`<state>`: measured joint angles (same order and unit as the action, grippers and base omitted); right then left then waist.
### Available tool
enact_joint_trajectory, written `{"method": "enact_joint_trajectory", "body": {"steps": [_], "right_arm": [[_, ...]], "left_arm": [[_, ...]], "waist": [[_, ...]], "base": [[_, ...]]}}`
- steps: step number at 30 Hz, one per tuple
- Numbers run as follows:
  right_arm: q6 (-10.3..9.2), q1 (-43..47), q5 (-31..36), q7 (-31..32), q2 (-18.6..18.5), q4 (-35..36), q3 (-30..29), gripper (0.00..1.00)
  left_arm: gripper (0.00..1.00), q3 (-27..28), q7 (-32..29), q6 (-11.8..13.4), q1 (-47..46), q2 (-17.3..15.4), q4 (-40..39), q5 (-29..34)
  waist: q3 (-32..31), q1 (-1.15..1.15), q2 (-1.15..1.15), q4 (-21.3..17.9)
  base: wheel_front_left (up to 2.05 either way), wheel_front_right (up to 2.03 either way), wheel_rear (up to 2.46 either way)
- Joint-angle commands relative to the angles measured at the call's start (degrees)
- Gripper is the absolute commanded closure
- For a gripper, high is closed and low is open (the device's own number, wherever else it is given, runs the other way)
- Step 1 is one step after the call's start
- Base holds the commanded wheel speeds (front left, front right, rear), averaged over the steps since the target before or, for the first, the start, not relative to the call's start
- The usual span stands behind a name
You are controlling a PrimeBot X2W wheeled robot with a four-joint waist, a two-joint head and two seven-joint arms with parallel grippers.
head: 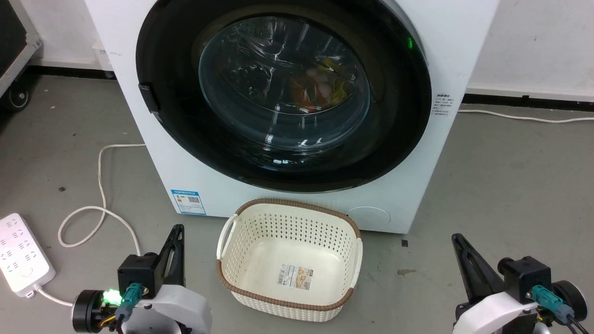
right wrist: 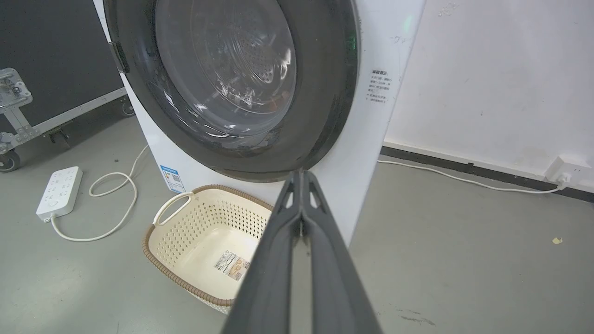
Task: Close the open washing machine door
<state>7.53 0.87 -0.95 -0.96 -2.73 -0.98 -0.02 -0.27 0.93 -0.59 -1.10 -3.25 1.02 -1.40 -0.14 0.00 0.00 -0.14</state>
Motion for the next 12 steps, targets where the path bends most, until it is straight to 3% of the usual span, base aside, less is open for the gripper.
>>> {"method": "enact_joint_trajectory", "body": {"steps": [1, 12], "right_arm": [[-0.04, -0.79, 0.44, 0.49, -0.14, 0.63, 0.01, 1.00], [-0.04, -0.87, 0.95, 0.96, -0.15, 0.98, 0.02, 1.00]], "left_arm": [[1.00, 0.20, -0.45, 0.43, 0.91, 0.17, -0.49, 0.74], [1.00, 0.27, -0.93, 0.59, 1.10, 0.37, -1.02, 1.40]], "waist": [[0.03, 0.00, 0.00, 0.03], [0.14, 0.00, 0.00, 0.14]], "base": [[0.00, 0.00, 0.00], [0.00, 0.00, 0.00]]}}
